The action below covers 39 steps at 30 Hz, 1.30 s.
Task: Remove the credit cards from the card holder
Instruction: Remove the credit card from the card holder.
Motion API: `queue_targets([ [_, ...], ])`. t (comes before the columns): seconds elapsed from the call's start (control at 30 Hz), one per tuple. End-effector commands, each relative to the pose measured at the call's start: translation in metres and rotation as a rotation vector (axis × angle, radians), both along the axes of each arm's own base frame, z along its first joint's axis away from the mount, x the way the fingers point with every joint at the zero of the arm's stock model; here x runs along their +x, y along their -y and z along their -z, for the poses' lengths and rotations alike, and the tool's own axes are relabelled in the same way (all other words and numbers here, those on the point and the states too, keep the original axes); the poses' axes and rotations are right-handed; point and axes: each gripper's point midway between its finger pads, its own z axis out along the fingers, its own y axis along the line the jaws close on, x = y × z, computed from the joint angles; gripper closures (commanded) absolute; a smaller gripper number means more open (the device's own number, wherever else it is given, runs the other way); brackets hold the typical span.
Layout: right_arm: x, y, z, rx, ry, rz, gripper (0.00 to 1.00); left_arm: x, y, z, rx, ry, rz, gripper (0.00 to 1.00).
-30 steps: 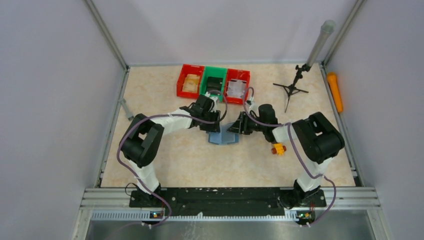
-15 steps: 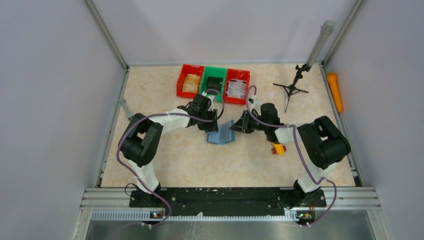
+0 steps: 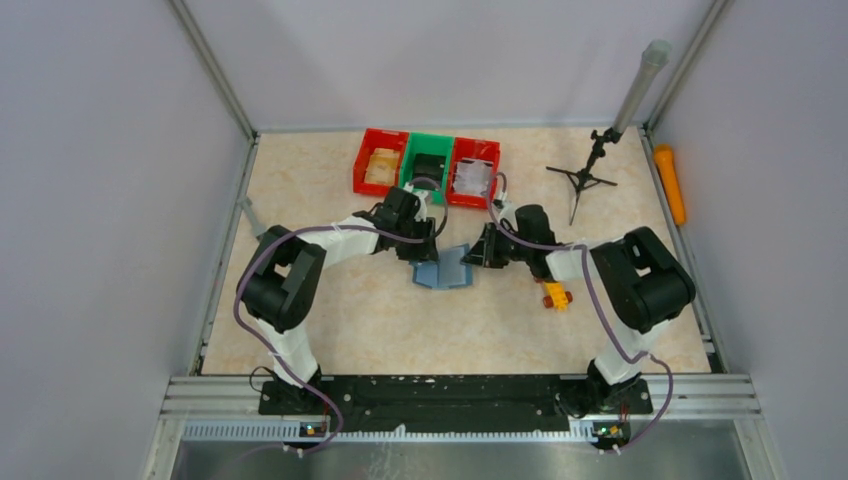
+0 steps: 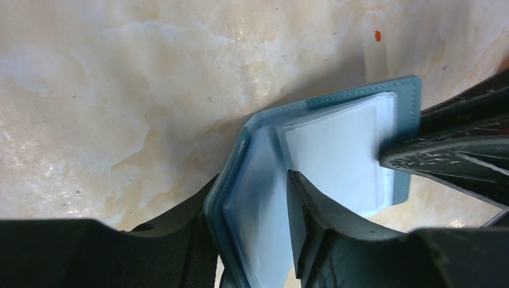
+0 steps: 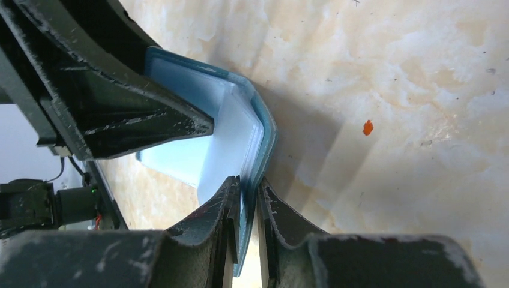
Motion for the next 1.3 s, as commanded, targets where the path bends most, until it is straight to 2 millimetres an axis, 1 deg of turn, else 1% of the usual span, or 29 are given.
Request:
queue_targets([
  [0.0, 0.005, -0.008, 0.003, -0.042, 0.021, -0.029, 0.83, -0.010, 0.002, 0.014, -0.017, -0.044, 0.021, 0.53],
  [0.1, 0.004, -0.011, 0.006, -0.049, 0.018, -0.038, 0.82, -0.012, 0.005, 0.014, -0.029, -0.050, 0.029, 0.53],
  [0.13, 0.003, -0.012, 0.007, -0.054, 0.015, -0.041, 0.80, -0.012, 0.006, 0.014, -0.032, -0.052, 0.032, 0.53],
  [0.23, 0.003, -0.014, 0.011, -0.070, 0.008, -0.048, 0.69, -0.013, 0.007, 0.014, -0.038, -0.056, 0.036, 0.53],
  [0.3, 0.003, -0.014, 0.013, -0.076, 0.007, -0.050, 0.67, -0.013, 0.008, 0.014, -0.042, -0.059, 0.040, 0.53],
  [0.43, 0.001, -0.018, 0.014, -0.076, 0.005, -0.061, 0.67, -0.015, 0.010, 0.014, -0.053, -0.068, 0.047, 0.53],
  [0.5, 0.000, -0.020, 0.015, -0.078, 0.004, -0.067, 0.67, -0.015, 0.012, 0.012, -0.067, -0.070, 0.053, 0.50],
  [0.57, 0.000, -0.021, 0.017, -0.080, -0.001, -0.067, 0.67, -0.018, 0.015, 0.008, -0.089, -0.069, 0.066, 0.42],
  [0.6, 0.000, -0.021, 0.017, -0.076, -0.003, -0.065, 0.67, -0.019, 0.017, 0.005, -0.102, -0.063, 0.073, 0.34],
  [0.67, 0.001, -0.021, 0.018, -0.077, -0.005, -0.060, 0.68, -0.020, 0.019, -0.001, -0.126, -0.047, 0.082, 0.26],
  [0.8, 0.001, -0.020, 0.018, -0.079, -0.004, -0.056, 0.74, -0.024, 0.021, -0.006, -0.145, -0.034, 0.101, 0.18],
  [0.9, 0.002, -0.021, 0.018, -0.075, -0.005, -0.055, 0.79, -0.027, 0.020, -0.002, -0.109, -0.047, 0.117, 0.18],
  [1.0, 0.001, -0.022, 0.017, -0.068, -0.007, -0.056, 0.82, -0.025, 0.007, 0.008, 0.021, -0.050, 0.096, 0.19],
  [1.07, 0.001, -0.022, 0.016, -0.062, -0.006, -0.058, 0.84, -0.026, 0.002, 0.010, 0.052, -0.056, 0.100, 0.19],
  [1.27, 0.000, -0.024, 0.015, -0.052, -0.005, -0.061, 0.87, -0.029, -0.009, 0.020, 0.204, -0.050, 0.117, 0.16],
])
